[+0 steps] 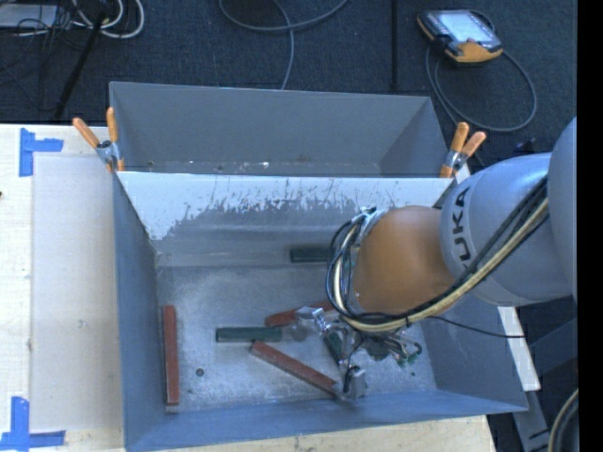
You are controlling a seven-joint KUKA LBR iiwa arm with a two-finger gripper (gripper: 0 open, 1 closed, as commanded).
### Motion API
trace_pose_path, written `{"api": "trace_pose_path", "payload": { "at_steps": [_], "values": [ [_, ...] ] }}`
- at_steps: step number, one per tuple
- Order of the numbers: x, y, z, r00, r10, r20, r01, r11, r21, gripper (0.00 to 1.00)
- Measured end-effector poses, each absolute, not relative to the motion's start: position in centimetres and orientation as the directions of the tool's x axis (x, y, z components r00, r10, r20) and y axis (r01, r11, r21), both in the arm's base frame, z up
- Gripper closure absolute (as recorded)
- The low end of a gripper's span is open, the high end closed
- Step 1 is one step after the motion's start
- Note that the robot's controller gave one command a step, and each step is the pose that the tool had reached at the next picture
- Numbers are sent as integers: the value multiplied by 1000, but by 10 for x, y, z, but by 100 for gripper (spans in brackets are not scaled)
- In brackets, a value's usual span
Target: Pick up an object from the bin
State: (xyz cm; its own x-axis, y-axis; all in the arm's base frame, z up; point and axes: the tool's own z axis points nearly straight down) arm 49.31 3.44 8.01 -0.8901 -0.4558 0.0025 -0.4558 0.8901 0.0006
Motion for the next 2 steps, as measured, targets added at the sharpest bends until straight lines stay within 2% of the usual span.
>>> {"api": "trace_pose_path", "payload": {
  "at_steps": [1,2],
  "values": [
    [487,90,81,-880,-475,0,-475,880,0,0],
    [493,46,70,-954,-300,1,-300,954,1,100]
  ]
}}
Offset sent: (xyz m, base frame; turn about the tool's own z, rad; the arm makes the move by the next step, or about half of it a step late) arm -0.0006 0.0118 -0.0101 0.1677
